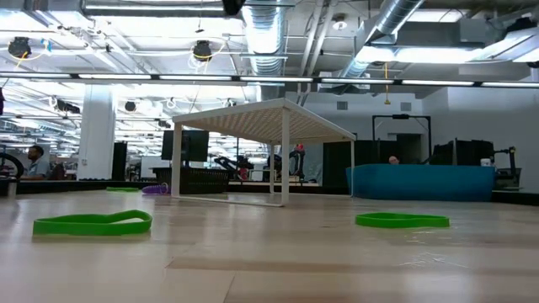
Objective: Pick & Place Office Desk Supplies
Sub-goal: Put the orange spring keychain into the yellow bin
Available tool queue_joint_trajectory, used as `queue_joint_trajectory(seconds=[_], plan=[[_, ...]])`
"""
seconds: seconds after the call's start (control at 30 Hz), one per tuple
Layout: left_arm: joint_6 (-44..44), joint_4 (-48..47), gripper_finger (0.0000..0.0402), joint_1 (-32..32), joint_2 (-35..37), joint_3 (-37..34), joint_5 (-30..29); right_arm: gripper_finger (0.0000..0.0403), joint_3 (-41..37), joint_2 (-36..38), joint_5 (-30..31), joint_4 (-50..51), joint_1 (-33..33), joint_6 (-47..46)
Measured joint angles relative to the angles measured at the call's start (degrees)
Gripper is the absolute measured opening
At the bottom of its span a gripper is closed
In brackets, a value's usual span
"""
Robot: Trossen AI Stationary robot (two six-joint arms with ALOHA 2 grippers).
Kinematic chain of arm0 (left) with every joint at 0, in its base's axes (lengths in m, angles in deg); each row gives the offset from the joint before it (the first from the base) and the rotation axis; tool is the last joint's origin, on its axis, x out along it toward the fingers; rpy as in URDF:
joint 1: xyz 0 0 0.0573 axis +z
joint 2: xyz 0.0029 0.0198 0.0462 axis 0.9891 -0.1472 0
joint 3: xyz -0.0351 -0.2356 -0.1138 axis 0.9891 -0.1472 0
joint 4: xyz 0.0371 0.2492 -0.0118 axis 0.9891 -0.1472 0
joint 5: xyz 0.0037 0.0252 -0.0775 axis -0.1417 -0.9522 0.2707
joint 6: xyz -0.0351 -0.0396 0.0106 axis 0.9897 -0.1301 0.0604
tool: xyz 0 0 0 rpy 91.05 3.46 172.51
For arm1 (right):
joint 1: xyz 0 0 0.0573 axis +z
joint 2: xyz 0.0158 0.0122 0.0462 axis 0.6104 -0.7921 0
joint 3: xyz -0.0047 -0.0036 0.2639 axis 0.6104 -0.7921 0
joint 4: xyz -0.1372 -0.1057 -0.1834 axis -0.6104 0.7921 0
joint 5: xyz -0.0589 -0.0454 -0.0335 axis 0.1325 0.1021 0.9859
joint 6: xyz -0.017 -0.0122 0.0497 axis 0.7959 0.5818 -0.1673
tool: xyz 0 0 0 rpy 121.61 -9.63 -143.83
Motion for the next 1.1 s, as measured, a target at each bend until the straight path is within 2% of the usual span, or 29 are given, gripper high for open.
queue_joint_trajectory(seconds=[0.13,0.27,0.4,0.6,0.77,1.1], plan=[[0.09,1.21,0.0000,0.92,-0.02,0.02,-0.01,0.0227,-0.04,0.01,-3.29,-3.77,-2.48,4.46],[0.10,1.43,0.0000,1.48,-0.02,0.02,-0.01,0.0230,-0.04,0.01,-5.26,-11.93,-5.12,13.09],[0.06,1.41,0.0000,1.48,-0.02,0.02,-0.01,0.0228,-0.04,0.01,-12.57,-17.35,-7.90,19.38],[0.04,1.38,0.0000,1.48,-0.02,0.02,-0.01,0.0228,-0.04,0.01,-20.59,-17.75,-10.10,24.34],[0.02,1.36,0.0000,1.48,-0.02,0.02,-0.04,0.0228,-0.04,0.01,-24.74,-17.85,-10.80,27.44],[0.00,1.06,0.0000,1.48,-0.02,0.02,-0.33,0.0227,-0.15,-2.10,-27.95,-20.68,-13.40,31.33]])
